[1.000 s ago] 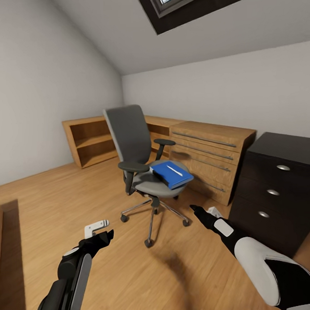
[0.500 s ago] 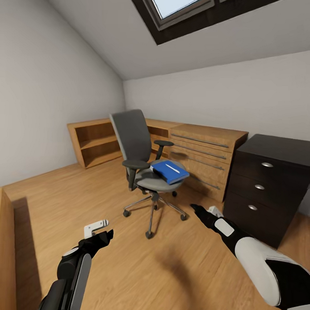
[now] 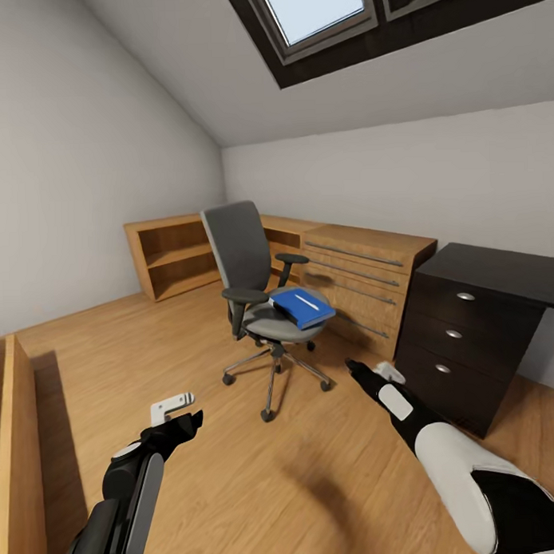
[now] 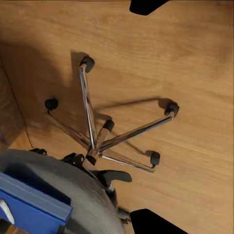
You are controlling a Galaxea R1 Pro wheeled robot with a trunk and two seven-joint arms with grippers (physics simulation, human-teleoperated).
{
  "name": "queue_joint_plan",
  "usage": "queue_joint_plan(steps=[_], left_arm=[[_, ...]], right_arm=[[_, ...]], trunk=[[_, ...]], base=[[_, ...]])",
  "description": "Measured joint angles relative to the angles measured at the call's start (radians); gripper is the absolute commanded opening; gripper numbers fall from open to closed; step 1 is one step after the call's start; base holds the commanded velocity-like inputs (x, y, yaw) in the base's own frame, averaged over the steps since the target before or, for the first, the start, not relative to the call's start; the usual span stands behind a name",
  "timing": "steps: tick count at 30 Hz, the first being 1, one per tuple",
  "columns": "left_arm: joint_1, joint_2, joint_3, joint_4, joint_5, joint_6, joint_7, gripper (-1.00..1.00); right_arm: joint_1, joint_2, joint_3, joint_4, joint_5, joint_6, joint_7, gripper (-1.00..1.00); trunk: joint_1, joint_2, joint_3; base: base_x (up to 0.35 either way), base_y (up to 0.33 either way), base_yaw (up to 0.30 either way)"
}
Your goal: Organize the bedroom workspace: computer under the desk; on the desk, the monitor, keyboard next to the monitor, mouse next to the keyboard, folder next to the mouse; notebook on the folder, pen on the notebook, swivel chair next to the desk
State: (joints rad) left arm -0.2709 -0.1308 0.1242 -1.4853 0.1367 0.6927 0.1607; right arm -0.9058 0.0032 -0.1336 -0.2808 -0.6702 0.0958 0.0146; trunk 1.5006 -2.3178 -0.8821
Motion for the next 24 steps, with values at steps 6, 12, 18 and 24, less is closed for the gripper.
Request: queue_joint_plan(steps=[6, 12, 18, 24], left_arm=[[0.000, 0.000, -0.002, 0.000, 0.000, 0.000, 0.000, 1.00], [0.000, -0.001, -0.002, -0.004, 0.000, -0.001, 0.001, 1.00], [0.000, -0.002, -0.003, -0.011, 0.000, -0.001, 0.001, 1.00], [0.000, -0.003, -0.006, -0.021, 0.000, 0.000, 0.003, 1.00]], right_arm=[[0.190, 0.067, 0.019, -0.411, 0.125, -0.001, -0.245, 1.00], [0.406, 0.119, 0.201, -0.888, 0.242, 0.074, -0.520, 1.00], [0.457, 0.113, 0.368, -1.057, 0.271, 0.218, -0.606, 1.00], [0.473, 0.110, 0.407, -1.097, 0.277, 0.251, -0.622, 1.00]], trunk=[[-0.023, 0.042, 0.019], [-0.046, 0.084, 0.038], [-0.069, 0.126, 0.056], [-0.092, 0.168, 0.075]], base=[[-0.001, 0.000, 0.000], [0.000, 0.000, 0.000], [0.000, 0.000, 0.000], [0.000, 0.000, 0.000]])
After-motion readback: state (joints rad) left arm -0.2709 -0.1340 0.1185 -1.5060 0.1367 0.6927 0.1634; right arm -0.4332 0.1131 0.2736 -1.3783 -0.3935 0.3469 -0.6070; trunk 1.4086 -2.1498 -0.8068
